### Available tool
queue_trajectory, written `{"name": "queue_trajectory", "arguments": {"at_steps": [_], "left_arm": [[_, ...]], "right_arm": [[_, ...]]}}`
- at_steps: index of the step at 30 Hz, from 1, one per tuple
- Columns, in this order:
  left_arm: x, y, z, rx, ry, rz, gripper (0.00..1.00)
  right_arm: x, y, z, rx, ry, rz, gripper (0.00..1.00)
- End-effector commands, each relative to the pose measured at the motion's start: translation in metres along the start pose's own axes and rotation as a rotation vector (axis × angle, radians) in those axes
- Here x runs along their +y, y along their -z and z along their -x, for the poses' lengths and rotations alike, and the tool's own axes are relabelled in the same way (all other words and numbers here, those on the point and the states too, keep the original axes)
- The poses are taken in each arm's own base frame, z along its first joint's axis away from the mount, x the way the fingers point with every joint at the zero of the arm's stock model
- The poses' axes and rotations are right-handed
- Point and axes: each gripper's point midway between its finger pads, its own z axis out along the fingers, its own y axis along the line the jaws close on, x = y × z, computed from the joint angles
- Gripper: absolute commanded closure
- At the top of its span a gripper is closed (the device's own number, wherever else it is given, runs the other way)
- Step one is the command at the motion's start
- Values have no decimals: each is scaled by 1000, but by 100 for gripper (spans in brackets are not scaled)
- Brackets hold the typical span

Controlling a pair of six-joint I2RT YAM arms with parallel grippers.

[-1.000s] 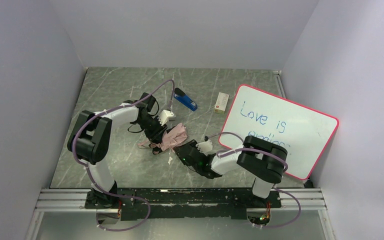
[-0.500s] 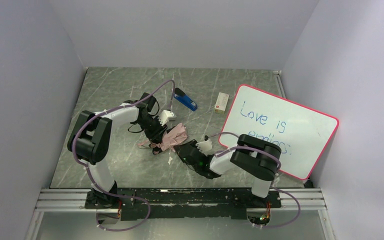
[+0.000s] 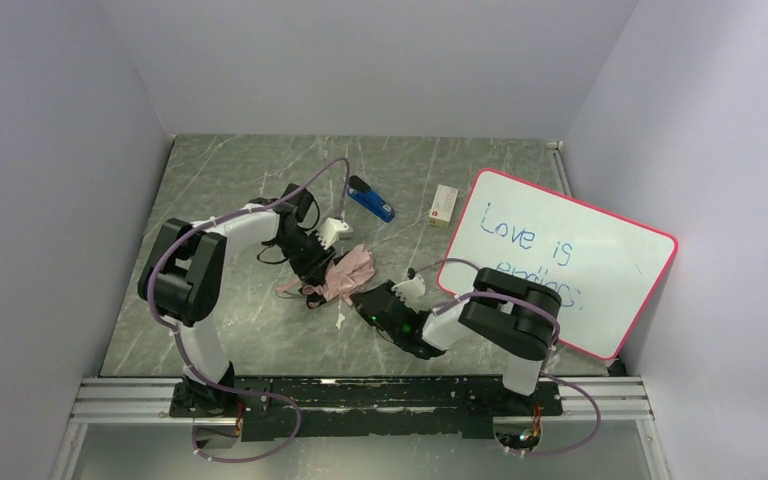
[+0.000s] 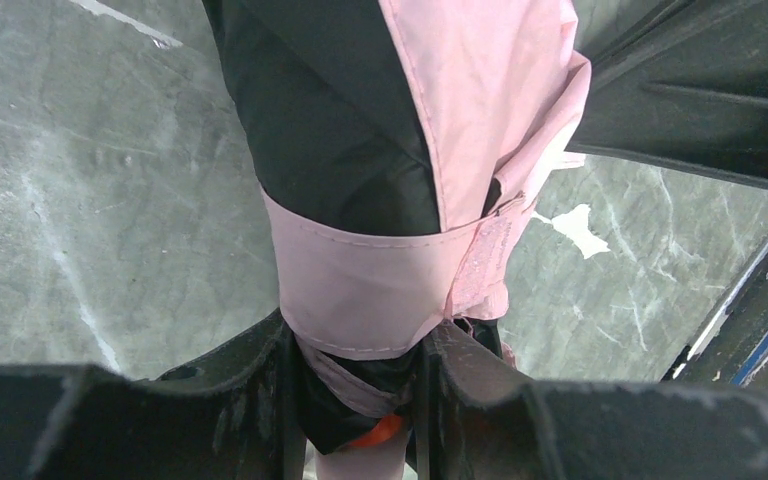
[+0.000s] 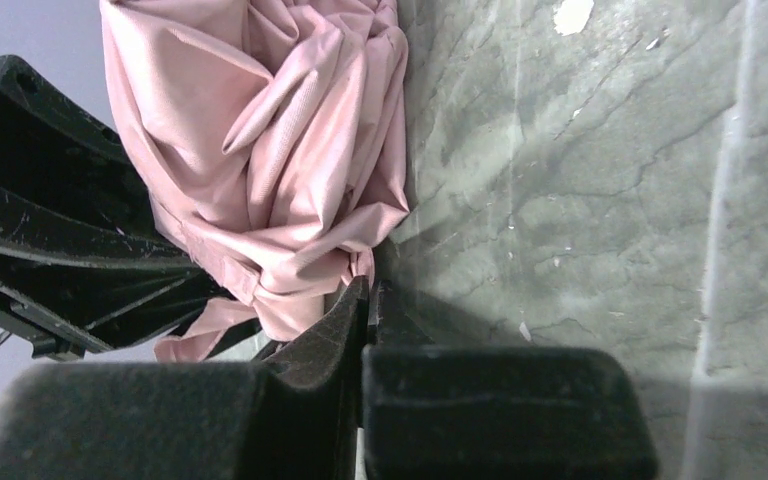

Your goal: Put away the umbrella

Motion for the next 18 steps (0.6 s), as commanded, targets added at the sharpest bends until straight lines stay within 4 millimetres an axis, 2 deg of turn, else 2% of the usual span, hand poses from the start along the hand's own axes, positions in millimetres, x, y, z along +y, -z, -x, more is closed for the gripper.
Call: {"name": "queue_trajectory", "arguments": {"at_steps": [1,9,18], "left_arm": [[47,-20,-26,126,20,182,95],[59,-17,-23,123,29,233,95],[70,-12,-22,123,30,297,95]], "right_arm": [[-30,9,4,11,100,-52,100],[-43,31,-5,46,142,-71,100],[-48,58,0,54,166,-59,100]]}}
